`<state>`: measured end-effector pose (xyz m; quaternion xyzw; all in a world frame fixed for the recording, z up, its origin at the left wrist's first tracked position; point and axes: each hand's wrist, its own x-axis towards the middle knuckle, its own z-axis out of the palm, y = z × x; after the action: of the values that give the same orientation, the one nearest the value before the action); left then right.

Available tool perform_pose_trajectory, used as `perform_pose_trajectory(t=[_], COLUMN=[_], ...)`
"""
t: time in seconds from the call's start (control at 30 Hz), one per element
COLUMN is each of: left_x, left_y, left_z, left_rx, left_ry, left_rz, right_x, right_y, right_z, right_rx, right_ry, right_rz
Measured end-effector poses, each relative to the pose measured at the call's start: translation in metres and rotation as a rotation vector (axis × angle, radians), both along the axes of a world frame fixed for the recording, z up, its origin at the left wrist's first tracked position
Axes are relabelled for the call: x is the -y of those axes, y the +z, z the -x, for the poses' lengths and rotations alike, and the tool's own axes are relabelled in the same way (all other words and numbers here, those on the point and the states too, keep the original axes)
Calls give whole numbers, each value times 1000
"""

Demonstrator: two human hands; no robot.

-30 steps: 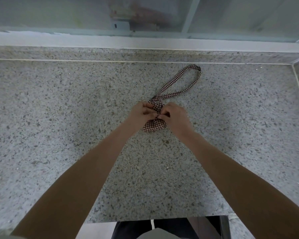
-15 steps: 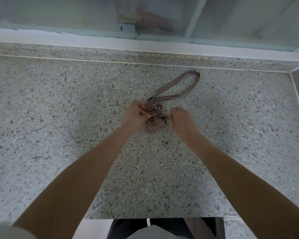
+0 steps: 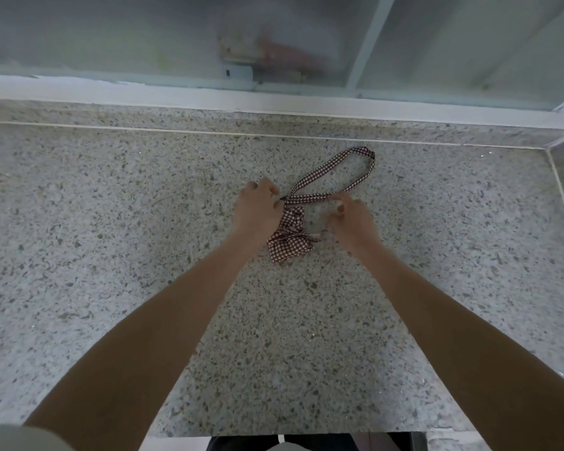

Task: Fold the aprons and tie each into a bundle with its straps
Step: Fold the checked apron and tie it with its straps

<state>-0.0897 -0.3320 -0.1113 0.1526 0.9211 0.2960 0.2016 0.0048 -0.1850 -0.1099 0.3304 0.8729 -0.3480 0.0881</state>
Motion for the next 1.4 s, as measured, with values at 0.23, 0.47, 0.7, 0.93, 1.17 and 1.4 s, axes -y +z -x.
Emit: perform_pose_trajectory(t=[0.23, 0.47, 0.7, 0.93, 1.17, 1.4], left_x=[-44, -83, -87, -72, -56, -45], left_y=[4, 18, 79, 157, 228, 303], left_z=[33, 49, 40, 18, 4, -28], left_rx=[237, 628, 658, 322, 119, -21], left_ry=[-164, 44, 60, 13, -37, -356], left_rz=[172, -90, -490, -633, -617, -549], right_x=[-12, -27, -43, -41, -44, -27], right_y=[-5, 3, 44, 118, 206, 289], right_z=[37, 54, 43, 29, -1, -56], right_rx=[160, -11, -421, -443, -511, -683], right_ry=[-26, -7, -276, -22, 4, -48], right_rz=[-70, 0, 342, 118, -13, -69])
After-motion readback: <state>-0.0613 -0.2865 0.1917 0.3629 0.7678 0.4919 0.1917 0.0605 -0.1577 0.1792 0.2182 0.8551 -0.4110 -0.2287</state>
